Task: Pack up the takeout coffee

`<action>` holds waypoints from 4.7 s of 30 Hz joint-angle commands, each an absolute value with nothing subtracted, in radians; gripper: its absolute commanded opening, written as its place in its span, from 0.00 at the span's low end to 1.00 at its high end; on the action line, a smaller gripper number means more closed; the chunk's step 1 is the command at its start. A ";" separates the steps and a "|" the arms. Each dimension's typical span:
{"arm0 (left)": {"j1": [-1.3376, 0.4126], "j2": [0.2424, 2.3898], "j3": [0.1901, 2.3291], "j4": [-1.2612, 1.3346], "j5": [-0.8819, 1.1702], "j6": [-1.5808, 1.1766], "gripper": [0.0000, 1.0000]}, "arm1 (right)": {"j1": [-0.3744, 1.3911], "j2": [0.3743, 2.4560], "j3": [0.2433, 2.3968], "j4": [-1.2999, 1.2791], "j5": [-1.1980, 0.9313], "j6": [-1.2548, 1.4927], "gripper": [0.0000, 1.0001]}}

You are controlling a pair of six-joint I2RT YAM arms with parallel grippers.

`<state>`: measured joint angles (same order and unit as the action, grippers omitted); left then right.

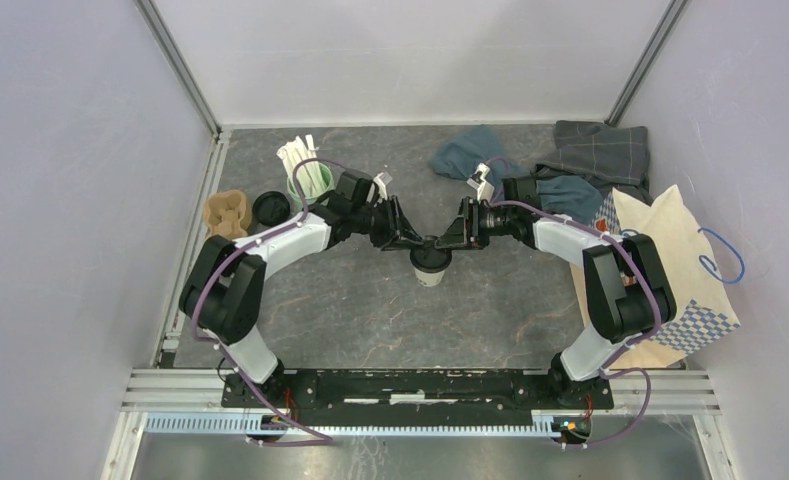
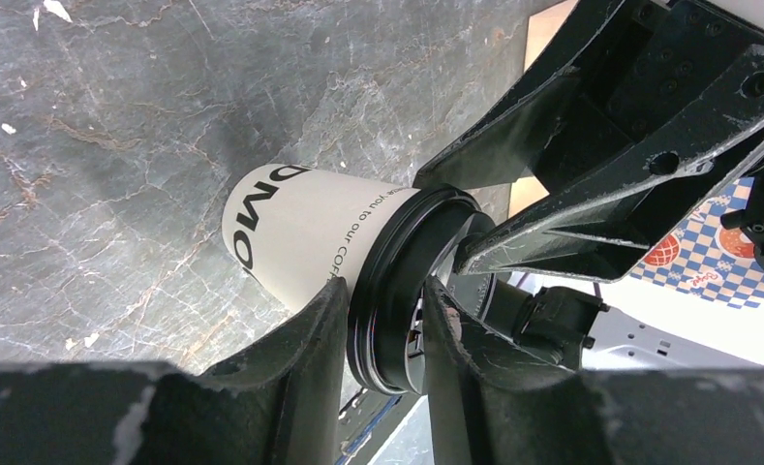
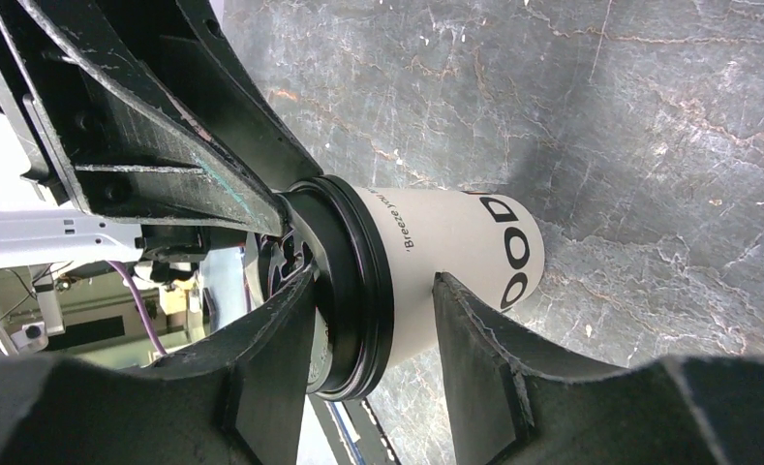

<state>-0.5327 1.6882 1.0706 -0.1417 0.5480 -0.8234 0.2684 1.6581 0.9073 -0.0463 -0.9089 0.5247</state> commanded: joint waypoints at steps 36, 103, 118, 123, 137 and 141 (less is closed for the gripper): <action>-0.549 1.520 0.891 -0.199 0.518 -0.787 0.66 | 0.236 1.590 0.789 -0.010 -0.946 0.438 0.57; -0.584 1.688 1.243 -0.406 0.403 -0.617 0.82 | 0.219 1.425 0.695 0.009 -0.947 0.583 0.66; -0.600 1.634 1.133 -0.335 0.477 -0.729 0.71 | 0.158 1.565 0.851 -0.033 -1.004 0.492 0.64; -0.620 1.656 1.125 -0.320 0.480 -0.725 0.65 | 0.162 1.584 0.813 0.019 -1.005 0.498 0.59; -0.623 1.680 1.087 -0.357 0.400 -0.695 0.54 | 0.148 1.544 0.777 -0.037 -0.969 0.466 0.59; -0.624 1.688 1.107 -0.364 0.403 -0.694 0.54 | 0.093 1.458 0.778 -0.059 -0.990 0.500 0.66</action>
